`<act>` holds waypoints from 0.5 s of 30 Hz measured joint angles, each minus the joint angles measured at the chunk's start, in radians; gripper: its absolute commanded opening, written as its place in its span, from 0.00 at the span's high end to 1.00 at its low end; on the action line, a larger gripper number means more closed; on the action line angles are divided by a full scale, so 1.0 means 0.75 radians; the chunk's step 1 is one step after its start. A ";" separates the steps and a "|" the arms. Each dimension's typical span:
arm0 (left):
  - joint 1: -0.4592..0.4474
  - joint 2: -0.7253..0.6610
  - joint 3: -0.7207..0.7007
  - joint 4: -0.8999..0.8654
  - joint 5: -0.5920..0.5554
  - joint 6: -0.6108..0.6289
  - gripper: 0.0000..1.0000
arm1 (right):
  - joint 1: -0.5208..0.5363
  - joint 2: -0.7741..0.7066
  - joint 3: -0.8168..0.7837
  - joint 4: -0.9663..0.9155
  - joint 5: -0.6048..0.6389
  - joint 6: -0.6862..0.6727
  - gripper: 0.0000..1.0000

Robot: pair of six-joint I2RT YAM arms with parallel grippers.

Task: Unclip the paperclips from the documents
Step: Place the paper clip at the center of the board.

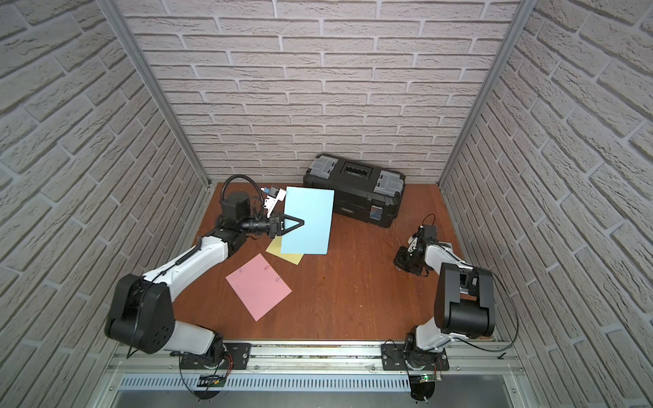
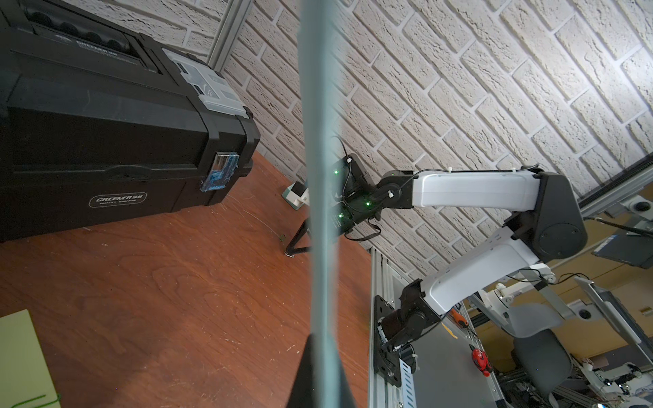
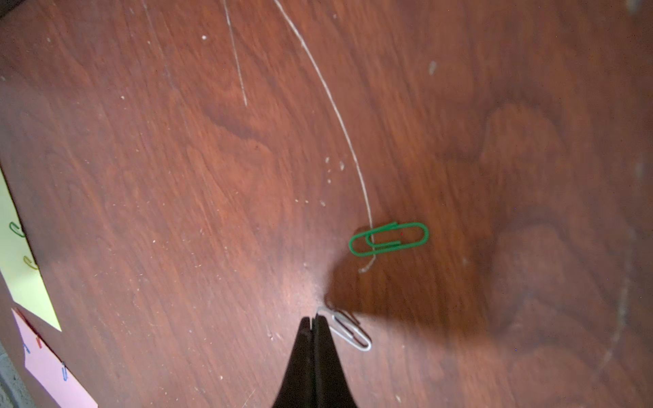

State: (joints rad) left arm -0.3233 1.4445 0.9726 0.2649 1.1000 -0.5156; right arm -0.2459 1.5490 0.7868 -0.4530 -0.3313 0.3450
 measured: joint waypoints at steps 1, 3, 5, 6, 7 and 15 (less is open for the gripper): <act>0.001 0.000 -0.001 0.000 -0.001 0.000 1.00 | -0.001 0.000 0.000 0.001 0.007 0.001 0.84; 0.001 0.000 -0.002 0.000 -0.002 0.000 1.00 | -0.001 0.000 0.000 0.000 0.023 0.002 0.77; 0.001 0.000 -0.004 -0.001 -0.003 0.000 1.00 | -0.001 0.000 0.000 0.000 0.031 0.004 0.75; 0.001 0.000 -0.005 -0.002 -0.004 0.000 1.00 | -0.001 0.000 0.000 0.000 0.033 0.004 0.75; 0.001 0.000 -0.006 -0.003 -0.005 0.000 1.00 | -0.001 0.000 0.000 0.000 0.034 0.004 0.74; 0.002 0.000 -0.006 -0.005 -0.012 0.002 1.00 | -0.001 -0.005 0.000 -0.007 0.037 0.004 0.73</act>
State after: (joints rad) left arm -0.3222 1.4445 0.9680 0.2615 1.0908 -0.5144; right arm -0.2462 1.5452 0.7868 -0.4580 -0.3035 0.3481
